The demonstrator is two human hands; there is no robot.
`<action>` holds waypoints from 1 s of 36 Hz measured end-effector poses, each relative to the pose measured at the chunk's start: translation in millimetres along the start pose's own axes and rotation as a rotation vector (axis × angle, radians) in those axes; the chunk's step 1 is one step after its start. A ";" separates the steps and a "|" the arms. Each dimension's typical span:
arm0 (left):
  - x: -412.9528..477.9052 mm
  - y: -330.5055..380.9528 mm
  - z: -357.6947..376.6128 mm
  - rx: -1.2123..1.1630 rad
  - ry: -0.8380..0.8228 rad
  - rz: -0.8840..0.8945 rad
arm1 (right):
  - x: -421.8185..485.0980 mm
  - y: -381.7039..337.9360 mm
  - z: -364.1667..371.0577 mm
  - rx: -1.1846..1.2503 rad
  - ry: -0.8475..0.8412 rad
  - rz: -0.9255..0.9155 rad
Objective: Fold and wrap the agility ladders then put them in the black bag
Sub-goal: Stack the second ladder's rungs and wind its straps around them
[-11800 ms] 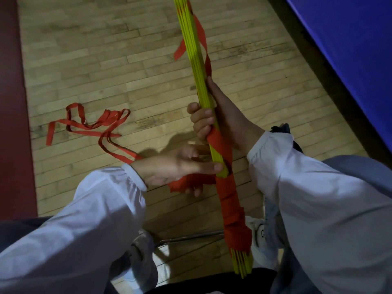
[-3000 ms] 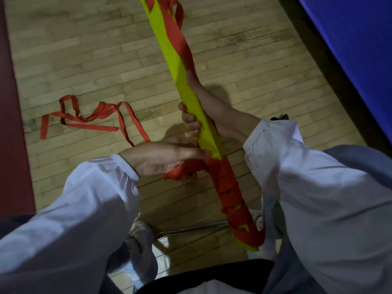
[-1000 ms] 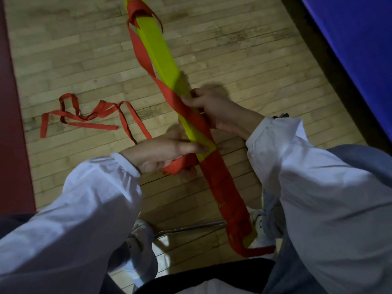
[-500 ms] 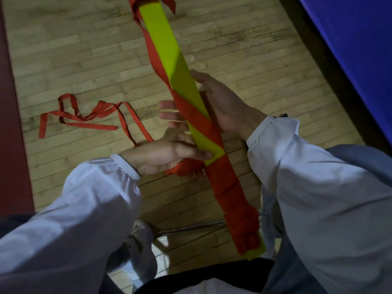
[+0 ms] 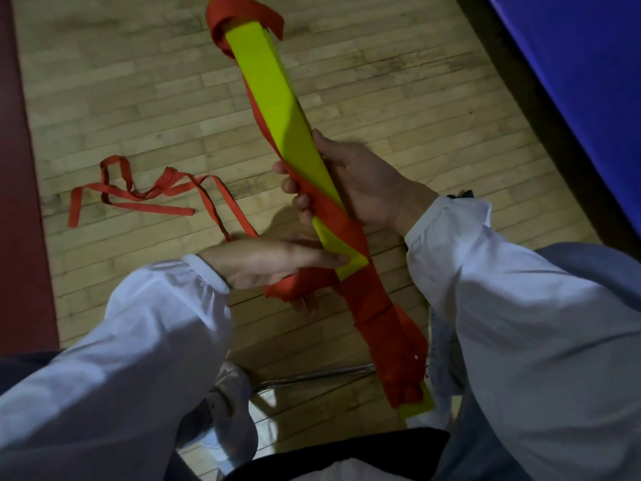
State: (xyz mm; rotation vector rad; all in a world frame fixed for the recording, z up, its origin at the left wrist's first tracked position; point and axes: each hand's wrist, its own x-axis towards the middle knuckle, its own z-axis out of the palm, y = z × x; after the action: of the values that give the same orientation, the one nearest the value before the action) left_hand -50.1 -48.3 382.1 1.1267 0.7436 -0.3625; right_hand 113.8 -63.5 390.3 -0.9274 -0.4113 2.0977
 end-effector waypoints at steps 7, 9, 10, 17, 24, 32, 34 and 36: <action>8.8 -8.2 -5.2 -0.054 0.080 -0.026 | 6.2 -0.7 -4.6 -0.075 0.128 -0.024; 11.3 -9.3 -5.7 -0.036 0.092 -0.015 | 8.4 0.5 -6.8 -0.096 0.165 -0.036; 11.9 -9.9 -6.2 -0.025 0.100 -0.015 | 9.3 1.2 -7.5 -0.107 0.182 -0.041; 11.7 -10.9 -8.3 0.025 0.117 -0.008 | 16.0 8.1 -11.8 -0.149 0.271 -0.049; 9.8 -7.8 -3.8 0.088 0.137 -0.017 | 18.9 10.7 -12.3 -0.179 0.304 -0.057; 2.9 2.4 5.2 0.083 0.128 0.002 | 17.2 13.2 -12.3 -0.215 0.266 -0.068; 2.6 1.0 4.7 0.106 0.157 0.017 | 16.7 12.1 -11.9 -0.236 0.273 -0.074; 2.5 1.8 4.5 0.117 0.171 0.047 | 15.4 10.2 -11.7 -0.249 0.275 -0.085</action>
State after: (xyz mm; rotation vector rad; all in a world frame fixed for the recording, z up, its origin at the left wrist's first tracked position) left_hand -45.6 -51.5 382.6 1.2950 0.8532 -0.2745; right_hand 110.4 -58.4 369.3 -1.3012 -0.5642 1.8360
